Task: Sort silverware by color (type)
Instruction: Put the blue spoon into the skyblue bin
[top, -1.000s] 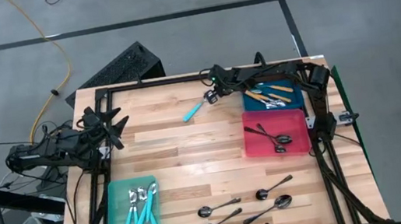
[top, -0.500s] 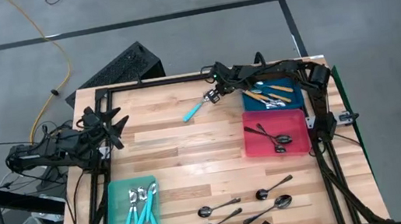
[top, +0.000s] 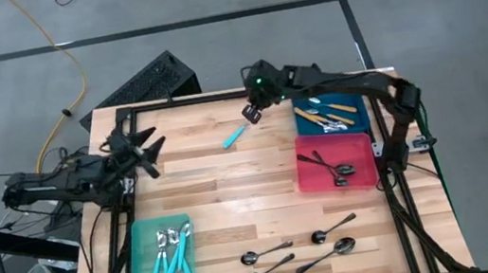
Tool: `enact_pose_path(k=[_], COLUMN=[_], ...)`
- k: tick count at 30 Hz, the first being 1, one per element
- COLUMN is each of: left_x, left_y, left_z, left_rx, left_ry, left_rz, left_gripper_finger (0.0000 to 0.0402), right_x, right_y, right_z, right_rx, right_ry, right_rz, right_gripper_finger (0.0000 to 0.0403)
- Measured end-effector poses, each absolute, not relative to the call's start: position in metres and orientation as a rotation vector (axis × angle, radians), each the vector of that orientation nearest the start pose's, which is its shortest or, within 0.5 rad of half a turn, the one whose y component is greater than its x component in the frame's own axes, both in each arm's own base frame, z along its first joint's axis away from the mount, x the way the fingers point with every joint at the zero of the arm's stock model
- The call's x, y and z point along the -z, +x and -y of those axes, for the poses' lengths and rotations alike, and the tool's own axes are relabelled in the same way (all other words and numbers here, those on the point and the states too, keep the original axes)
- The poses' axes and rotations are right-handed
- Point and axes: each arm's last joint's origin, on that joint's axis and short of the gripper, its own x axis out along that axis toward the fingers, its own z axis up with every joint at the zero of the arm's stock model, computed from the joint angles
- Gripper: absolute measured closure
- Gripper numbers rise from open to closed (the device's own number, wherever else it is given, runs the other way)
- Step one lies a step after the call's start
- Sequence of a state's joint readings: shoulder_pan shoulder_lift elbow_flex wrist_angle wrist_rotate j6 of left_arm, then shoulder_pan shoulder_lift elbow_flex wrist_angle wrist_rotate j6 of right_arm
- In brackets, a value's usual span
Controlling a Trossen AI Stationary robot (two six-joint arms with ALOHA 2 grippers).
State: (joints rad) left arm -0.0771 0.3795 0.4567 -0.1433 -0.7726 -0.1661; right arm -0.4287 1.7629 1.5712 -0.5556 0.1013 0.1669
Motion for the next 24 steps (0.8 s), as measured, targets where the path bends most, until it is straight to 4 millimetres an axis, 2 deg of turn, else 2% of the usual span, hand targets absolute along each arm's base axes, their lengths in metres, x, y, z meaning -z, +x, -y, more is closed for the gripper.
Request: enact_pose_path(k=[5, 10, 14, 17, 24], left_x=[-0.277, -0.281, -0.277, -0.269, -0.229], left_y=[0.136, 0.167, 0.190, 0.207, 0.247], left_z=[-0.020, -0.037, -0.053, -0.065, -0.096], left_rx=[-0.669, -0.643, -0.582, -0.564, -0.542], left_ry=[-0.117, -0.116, -0.116, -0.113, -0.189], left_rz=[-0.132, -0.242, -0.328, -0.371, -0.466], left_gripper_finger=[0.0196, 0.0194, 0.0182, 0.0168, 0.0154], right_x=[-0.382, -0.425, -0.443, -0.449, -0.454], right_y=[0.330, 0.294, 0.269, 0.258, 0.253], right_z=[0.139, 0.109, 0.090, 0.079, 0.065], right_rx=[0.515, 0.473, 0.440, 0.418, 0.398], right_ry=[0.205, 0.185, 0.174, 0.177, 0.172], right_rz=[-0.587, -0.531, -0.512, -0.508, -0.496], right_gripper_finger=[0.0384, 0.0376, 0.0375, 0.0378, 0.0375])
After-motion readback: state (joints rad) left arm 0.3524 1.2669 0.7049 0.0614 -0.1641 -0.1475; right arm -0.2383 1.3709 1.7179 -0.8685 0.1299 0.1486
